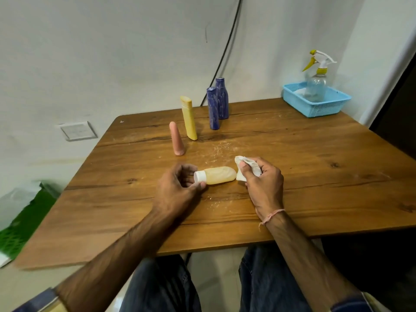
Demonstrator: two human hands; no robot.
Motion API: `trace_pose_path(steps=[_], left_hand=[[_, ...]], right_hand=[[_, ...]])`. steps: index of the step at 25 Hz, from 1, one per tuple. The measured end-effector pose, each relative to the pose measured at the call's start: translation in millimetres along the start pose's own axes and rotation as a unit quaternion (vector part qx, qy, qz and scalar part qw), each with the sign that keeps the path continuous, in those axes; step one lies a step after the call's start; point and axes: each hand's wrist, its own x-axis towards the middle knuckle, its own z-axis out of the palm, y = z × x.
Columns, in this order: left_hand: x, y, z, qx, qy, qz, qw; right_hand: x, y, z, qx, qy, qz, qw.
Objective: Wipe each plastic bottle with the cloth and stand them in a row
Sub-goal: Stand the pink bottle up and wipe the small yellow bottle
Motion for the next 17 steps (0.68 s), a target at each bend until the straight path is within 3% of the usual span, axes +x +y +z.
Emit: trace_pose_path(steps=[7, 17], left_hand=[[-39.8, -19.1, -14.3, 0.065, 0.009, 0.029, 0.997], [-42.7, -18.5, -17.9, 0.135, 0.022, 0.054, 0.989]], right_hand=[[-27.4, -4.9, -26.6, -0.159, -0.027, -0.187, 0.969], [-45.7, -1.9, -20.0, -0.280, -0.077, -0.287, 0.913]])
